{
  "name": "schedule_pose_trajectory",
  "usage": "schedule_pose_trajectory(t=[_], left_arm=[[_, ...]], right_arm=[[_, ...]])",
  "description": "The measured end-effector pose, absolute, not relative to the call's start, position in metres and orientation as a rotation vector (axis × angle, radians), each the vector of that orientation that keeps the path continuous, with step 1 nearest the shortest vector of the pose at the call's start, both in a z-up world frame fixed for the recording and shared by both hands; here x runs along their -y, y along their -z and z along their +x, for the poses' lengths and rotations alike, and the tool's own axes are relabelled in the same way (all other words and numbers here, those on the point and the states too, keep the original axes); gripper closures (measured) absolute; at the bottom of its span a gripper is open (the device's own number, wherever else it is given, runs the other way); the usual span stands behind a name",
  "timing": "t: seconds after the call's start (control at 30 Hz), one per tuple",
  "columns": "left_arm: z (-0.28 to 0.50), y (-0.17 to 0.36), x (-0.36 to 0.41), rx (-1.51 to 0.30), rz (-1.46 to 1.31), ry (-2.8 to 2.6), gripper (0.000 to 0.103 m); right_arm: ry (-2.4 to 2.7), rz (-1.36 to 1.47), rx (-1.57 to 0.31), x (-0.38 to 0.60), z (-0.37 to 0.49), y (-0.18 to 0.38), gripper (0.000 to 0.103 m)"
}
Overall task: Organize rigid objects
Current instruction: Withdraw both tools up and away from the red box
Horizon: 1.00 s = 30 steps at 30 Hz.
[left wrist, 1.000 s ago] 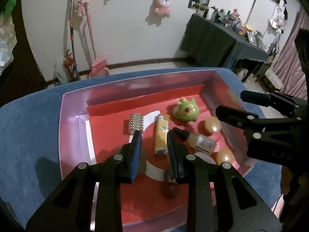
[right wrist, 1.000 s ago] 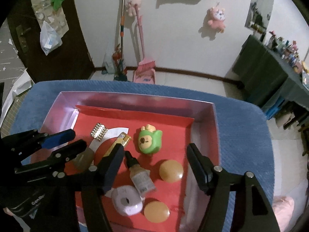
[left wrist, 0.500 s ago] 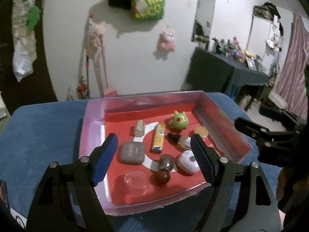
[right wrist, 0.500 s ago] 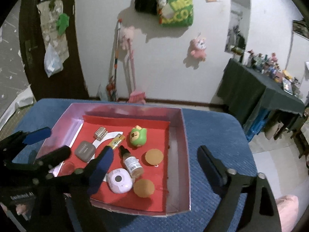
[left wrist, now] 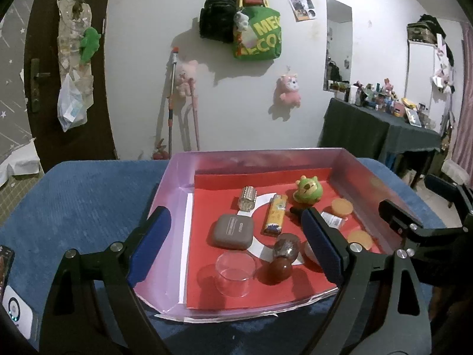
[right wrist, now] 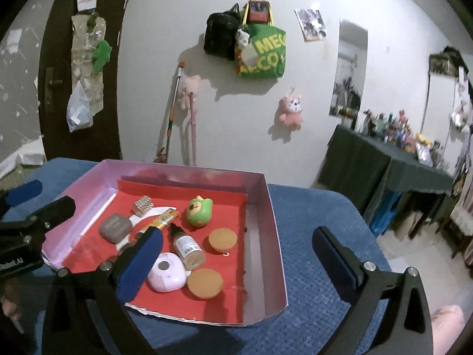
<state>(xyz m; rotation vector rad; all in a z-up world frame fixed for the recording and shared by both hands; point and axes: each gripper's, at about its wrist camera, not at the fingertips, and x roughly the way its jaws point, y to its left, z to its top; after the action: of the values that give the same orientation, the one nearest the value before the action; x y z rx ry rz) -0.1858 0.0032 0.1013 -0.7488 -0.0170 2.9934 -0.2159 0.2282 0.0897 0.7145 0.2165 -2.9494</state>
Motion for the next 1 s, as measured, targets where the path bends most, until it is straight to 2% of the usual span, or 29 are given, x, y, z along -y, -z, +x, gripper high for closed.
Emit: schedule_pose_trajectory(t=[0.2,0.67,1.0], left_arm=[[-0.192,-0.086,-0.003,0.008,-0.760,-3.004,0.012],[-0.199,-0.073,-0.002,0.006,-0.836,-2.987,0.012],[-0.202,-0.071,-0.004,0.002,-0.870,-2.981,0.012]], right_arm=[[2.969,0.660,-0.280,-0.217,-0.217,-0.067,0.000],[2.928,0.744,-0.147,-0.227,-0.227,-0.053,0.000],[2.929,0.763,-0.162,-0.224,-0.228,-0.052,0.000]])
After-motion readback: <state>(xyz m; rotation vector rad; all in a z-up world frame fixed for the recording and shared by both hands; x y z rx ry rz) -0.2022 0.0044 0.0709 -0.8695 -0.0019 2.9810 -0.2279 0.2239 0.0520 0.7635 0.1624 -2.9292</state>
